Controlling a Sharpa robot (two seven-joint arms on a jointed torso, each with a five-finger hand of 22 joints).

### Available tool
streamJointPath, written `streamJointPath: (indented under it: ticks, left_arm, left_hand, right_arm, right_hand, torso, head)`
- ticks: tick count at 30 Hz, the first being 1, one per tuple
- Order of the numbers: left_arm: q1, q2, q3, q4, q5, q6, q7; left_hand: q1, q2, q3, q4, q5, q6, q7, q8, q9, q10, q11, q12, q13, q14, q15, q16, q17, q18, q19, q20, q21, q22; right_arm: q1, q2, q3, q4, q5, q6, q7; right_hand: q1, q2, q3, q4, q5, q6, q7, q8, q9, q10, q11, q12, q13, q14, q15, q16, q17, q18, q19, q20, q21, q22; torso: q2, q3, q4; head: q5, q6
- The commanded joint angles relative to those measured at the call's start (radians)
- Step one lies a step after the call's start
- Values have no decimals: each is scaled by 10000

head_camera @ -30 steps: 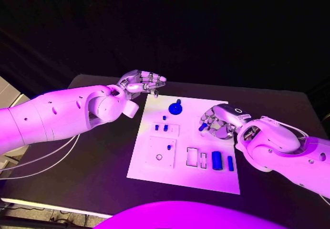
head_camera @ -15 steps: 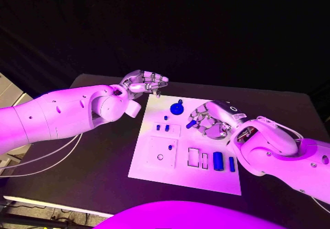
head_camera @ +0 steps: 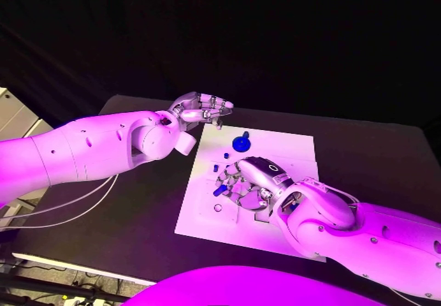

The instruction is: Assemble the parts on the task board

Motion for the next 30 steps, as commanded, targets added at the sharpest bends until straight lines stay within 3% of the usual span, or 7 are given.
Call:
streamJointPath:
  ticks: [1, 14, 30]
  left_arm:
    - [1, 27, 4, 11, 91, 193, 72]
    - [1, 24, 2, 19, 94, 214, 53]
    - [1, 21, 1, 24, 94, 222, 41]
  left_hand:
    - [-89, 36, 41, -40, 6, -38, -4, 55, 12, -65, 18, -1, -10, 68, -30, -61, -14, 69, 59, 20, -37, -13]
    - [-82, 44, 49, -58, 8, -50, -3, 62, 14, -78, 19, 8, -17, 71, -30, -62, -18, 69, 70, 20, -47, -20]
    - [-82, 44, 49, -58, 8, -50, -3, 62, 14, -78, 19, 8, -17, 71, -30, -62, -18, 69, 70, 20, -47, -20]
  right_arm:
    - [-74, 99, -21, -103, -49, 382, 230]
    - [-194, 335, -120, -384, -451, 1264, -142]
    - [-231, 458, -174, -595, -1055, 1561, -592]
  right_hand:
    - [-75, 40, 19, -59, 23, -1, 70, 358, 1019, 9, -29, -55, -4, 327, -72, 26, -11, -42, 683, -69, -59, 2216]
    - [-100, 44, 44, -97, 21, -20, 79, 362, 1036, 5, -22, -76, 4, 325, -68, 21, -19, -43, 683, -67, -57, 2218]
    - [-127, 42, 55, -120, 20, -27, 82, 368, 1050, 6, -19, -90, 10, 328, -63, 31, 1, -49, 691, -65, -28, 2228]
  torso:
    - [-2, -14, -3]
    - [-11, -3, -19]
    - [-5, -1, -12]
  head:
    - [47, -31]
    - [121, -118]
    - [112, -156]
